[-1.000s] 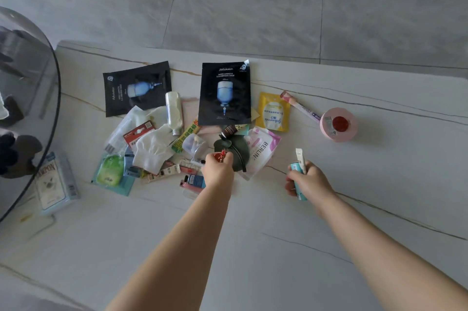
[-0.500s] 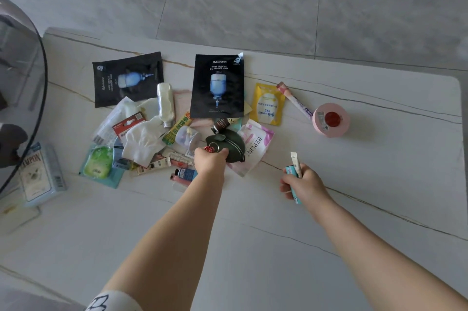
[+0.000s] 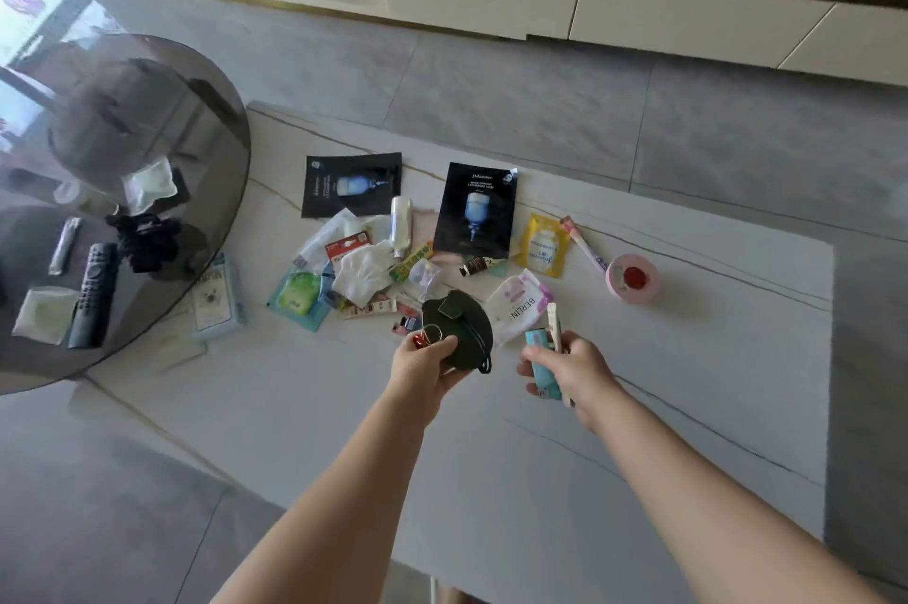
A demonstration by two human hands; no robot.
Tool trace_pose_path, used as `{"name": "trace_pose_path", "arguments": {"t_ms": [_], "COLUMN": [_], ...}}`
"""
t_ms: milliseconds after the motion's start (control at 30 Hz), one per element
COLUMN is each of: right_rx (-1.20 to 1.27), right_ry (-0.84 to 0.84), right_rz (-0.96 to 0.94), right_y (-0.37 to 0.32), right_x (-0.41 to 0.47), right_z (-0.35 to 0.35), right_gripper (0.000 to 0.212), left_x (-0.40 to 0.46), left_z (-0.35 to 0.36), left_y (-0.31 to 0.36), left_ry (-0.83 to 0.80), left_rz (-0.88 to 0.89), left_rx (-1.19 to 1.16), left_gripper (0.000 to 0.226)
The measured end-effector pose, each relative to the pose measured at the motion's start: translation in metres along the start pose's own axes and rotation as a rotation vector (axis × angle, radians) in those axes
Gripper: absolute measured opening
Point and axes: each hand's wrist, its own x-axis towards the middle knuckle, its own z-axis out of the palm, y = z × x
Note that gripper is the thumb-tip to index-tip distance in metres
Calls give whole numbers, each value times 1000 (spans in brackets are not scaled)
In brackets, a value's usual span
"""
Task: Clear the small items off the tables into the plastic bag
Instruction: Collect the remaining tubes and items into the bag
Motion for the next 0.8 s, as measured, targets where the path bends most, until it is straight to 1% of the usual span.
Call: {"name": "trace_pose_path", "arguments": {"t_ms": [67,133,300,433,567,700,800], "right_rx": [-51,-118,-248,-336,-394,-474,-576], "right_ry": [-47,-96,-266,-404,-525,-669,-780], "right_rz": [-8,-15,-45,-86,-103,-77,-46], "right_y": [-13,-24,-46,-56,-57,-51,-36], "right_x": [-29,-56,-124,-176,-228,-278,-316], "right_z": [10,22,58,95,142,199,248], "right_gripper": [13,21,33,27,31,30,25], "left_x": [-35,-69,-151,-207,-261,-312,-346], "left_z": [-15,-30,-71,-115,-172,-236,-286], "left_y": [8,14,23,24,18,5,-9], "left_ry": [8,14,66,112,205,291,368], "left_rz": [21,47,117,183,244,333,393], "left_rx": [-34,-71,-171,-261,-379,-496,-600], "left_gripper": [31,30,22,23,25,22,27]}}
